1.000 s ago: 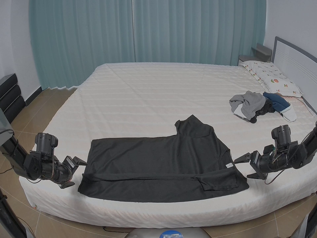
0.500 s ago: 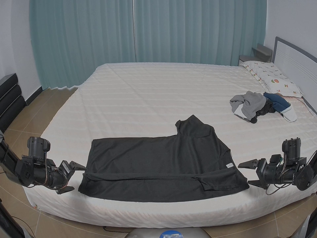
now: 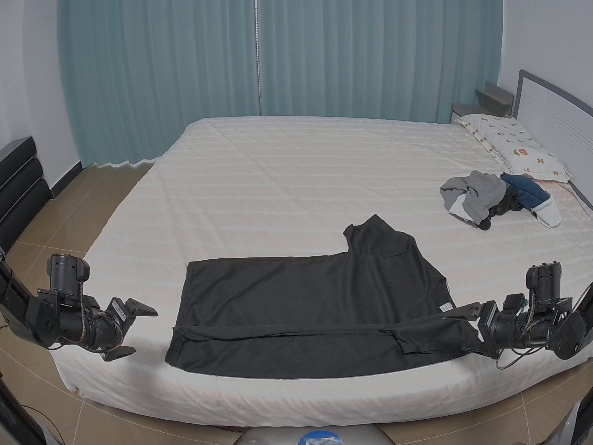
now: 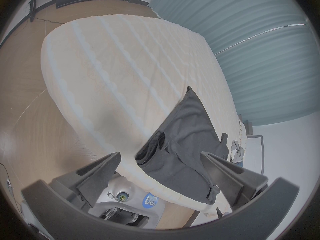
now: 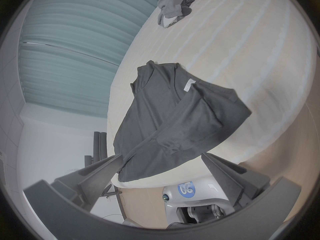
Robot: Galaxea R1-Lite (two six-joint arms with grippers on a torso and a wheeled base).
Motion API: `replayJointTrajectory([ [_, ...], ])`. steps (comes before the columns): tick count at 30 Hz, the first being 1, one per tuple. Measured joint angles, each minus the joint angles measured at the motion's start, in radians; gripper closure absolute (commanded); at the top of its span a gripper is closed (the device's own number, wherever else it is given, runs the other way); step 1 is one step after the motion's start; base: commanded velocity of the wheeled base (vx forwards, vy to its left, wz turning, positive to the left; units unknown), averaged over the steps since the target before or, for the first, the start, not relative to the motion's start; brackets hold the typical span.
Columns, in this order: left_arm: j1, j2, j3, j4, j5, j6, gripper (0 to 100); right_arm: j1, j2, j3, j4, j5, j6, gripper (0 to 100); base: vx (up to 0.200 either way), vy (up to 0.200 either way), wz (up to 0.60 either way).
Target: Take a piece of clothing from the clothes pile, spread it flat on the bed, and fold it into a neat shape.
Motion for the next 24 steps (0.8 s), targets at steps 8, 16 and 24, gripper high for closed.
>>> replayJointTrajectory([
  [8,-0.143,0.039,-0.054,0.0,0.074,-0.096,0,0.001,0.001,0.0,-0.001,0.0,0.001,0,0.0,0.0,0.0],
  [16,-0.244,0.152,-0.123,0.005,0.199,-0.111,0,0.001,0.004,0.004,-0.003,0.0,0.0,0,0.0,0.0,0.0],
  [24,-0.286,0.228,-0.182,0.007,0.239,-0.113,0,0.001,0.005,0.006,-0.003,-0.001,0.0,0,0.0,0.0,0.0],
])
